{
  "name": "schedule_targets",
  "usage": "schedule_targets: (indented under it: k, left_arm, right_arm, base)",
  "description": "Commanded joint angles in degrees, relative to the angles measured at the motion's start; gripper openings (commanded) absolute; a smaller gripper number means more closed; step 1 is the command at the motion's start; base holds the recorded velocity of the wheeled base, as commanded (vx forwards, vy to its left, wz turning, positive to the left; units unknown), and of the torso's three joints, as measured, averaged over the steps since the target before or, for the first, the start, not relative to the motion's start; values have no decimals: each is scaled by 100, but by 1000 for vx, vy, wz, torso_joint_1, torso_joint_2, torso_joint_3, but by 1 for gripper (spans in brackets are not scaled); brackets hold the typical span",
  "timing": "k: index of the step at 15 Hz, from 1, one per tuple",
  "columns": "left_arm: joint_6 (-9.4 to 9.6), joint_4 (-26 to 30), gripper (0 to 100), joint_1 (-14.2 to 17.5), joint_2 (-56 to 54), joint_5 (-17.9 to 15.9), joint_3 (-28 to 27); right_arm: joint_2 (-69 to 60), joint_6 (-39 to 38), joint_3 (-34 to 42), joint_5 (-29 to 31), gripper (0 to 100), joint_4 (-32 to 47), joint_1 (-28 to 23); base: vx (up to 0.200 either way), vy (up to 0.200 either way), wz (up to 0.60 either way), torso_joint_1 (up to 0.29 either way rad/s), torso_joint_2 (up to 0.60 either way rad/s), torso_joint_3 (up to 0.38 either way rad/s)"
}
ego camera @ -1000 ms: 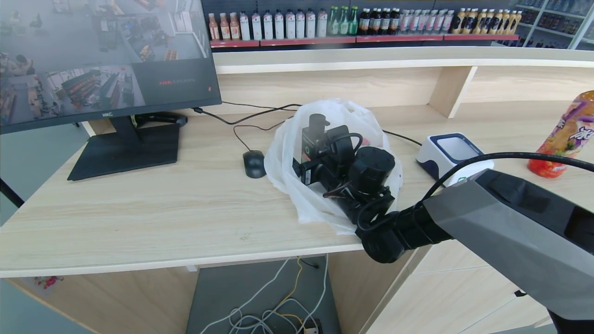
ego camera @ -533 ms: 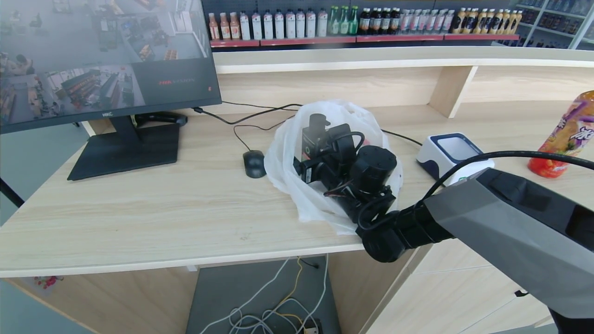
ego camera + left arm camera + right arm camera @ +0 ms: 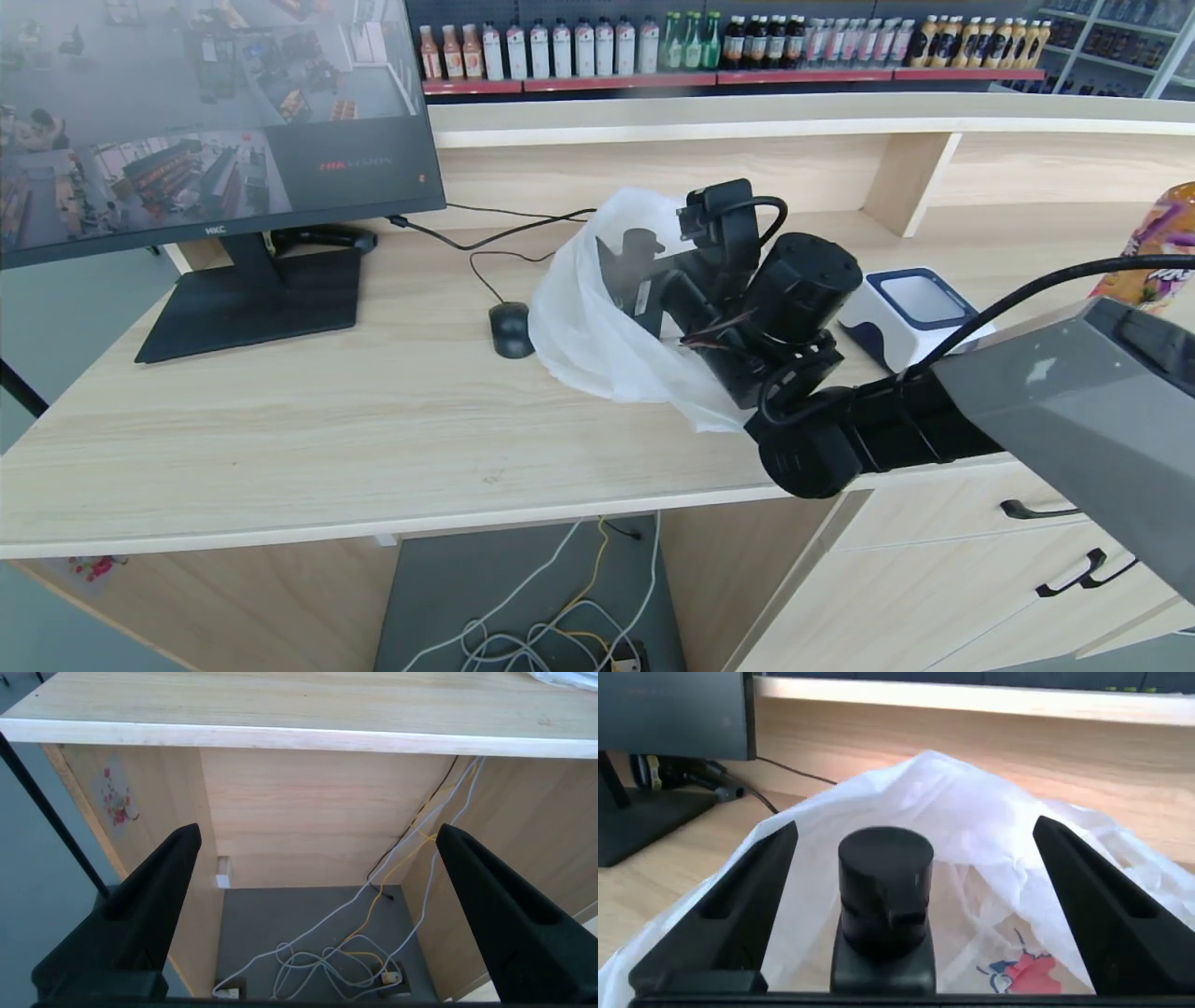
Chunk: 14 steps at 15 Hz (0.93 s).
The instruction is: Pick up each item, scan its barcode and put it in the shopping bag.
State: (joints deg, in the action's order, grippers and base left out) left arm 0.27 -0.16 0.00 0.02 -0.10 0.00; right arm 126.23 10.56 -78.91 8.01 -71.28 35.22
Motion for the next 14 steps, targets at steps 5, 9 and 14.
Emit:
schedule_targets:
  k: [5, 9, 14]
  left_arm:
    - [0, -2, 100, 0, -2, 1, 0]
    - [0, -2, 100, 0, 6, 1, 0]
    - [8, -2, 100, 0, -2, 1, 0]
  right_arm:
    - [-1321, 17, 1062, 25, 100, -193, 73]
    - [-1409, -1, 1870, 43, 100, -1046, 46]
    - [-2041, -238, 4235, 52, 100, -1872, -112]
  base:
    - [0, 0, 0, 0, 0, 0]
    - [0, 0, 0, 0, 0, 0]
    - [0, 0, 0, 0, 0, 0]
